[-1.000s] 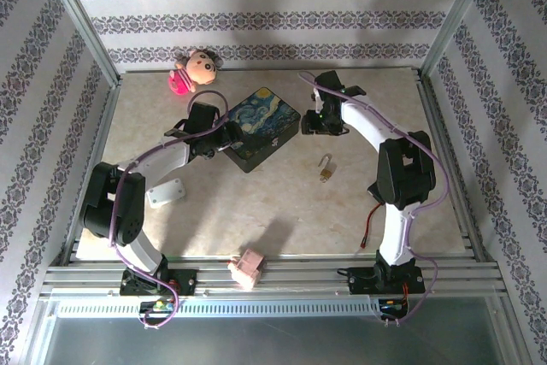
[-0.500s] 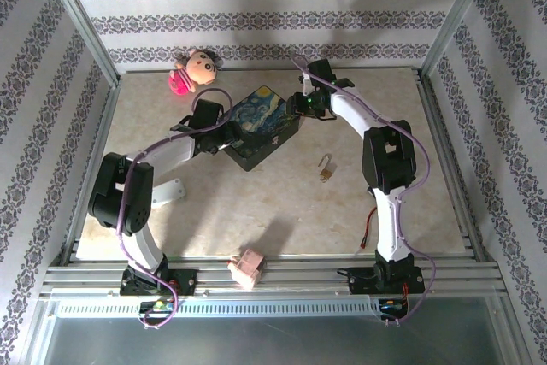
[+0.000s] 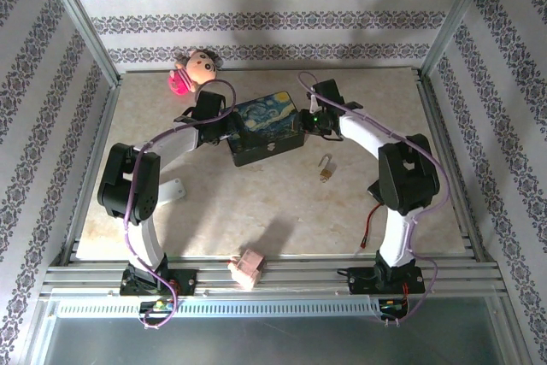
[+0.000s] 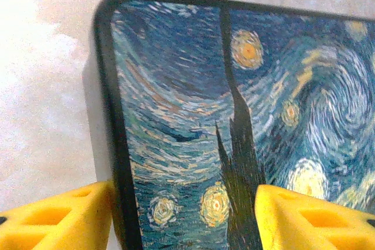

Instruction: Unlock the padlock with the key

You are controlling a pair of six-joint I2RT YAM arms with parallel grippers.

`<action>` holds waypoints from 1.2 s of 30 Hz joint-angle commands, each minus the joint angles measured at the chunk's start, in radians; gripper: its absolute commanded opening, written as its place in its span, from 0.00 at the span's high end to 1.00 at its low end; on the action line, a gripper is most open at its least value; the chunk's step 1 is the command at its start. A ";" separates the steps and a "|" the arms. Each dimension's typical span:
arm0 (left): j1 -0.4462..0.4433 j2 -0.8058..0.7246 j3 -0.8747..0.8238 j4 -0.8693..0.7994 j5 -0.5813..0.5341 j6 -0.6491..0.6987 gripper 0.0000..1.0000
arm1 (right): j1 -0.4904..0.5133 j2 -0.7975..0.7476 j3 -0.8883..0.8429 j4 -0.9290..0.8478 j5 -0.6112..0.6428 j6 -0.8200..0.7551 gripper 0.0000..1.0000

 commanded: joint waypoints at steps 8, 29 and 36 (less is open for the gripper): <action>0.002 0.017 0.040 0.074 0.058 0.029 0.33 | 0.059 -0.125 -0.188 0.109 0.009 0.112 0.54; 0.166 -0.421 -0.319 0.097 -0.215 0.249 0.01 | -0.039 -0.690 -0.610 0.100 0.395 0.010 0.14; 0.179 -0.713 -0.636 0.290 -0.497 0.419 0.01 | -0.094 -0.922 -0.789 0.212 0.571 -0.143 0.02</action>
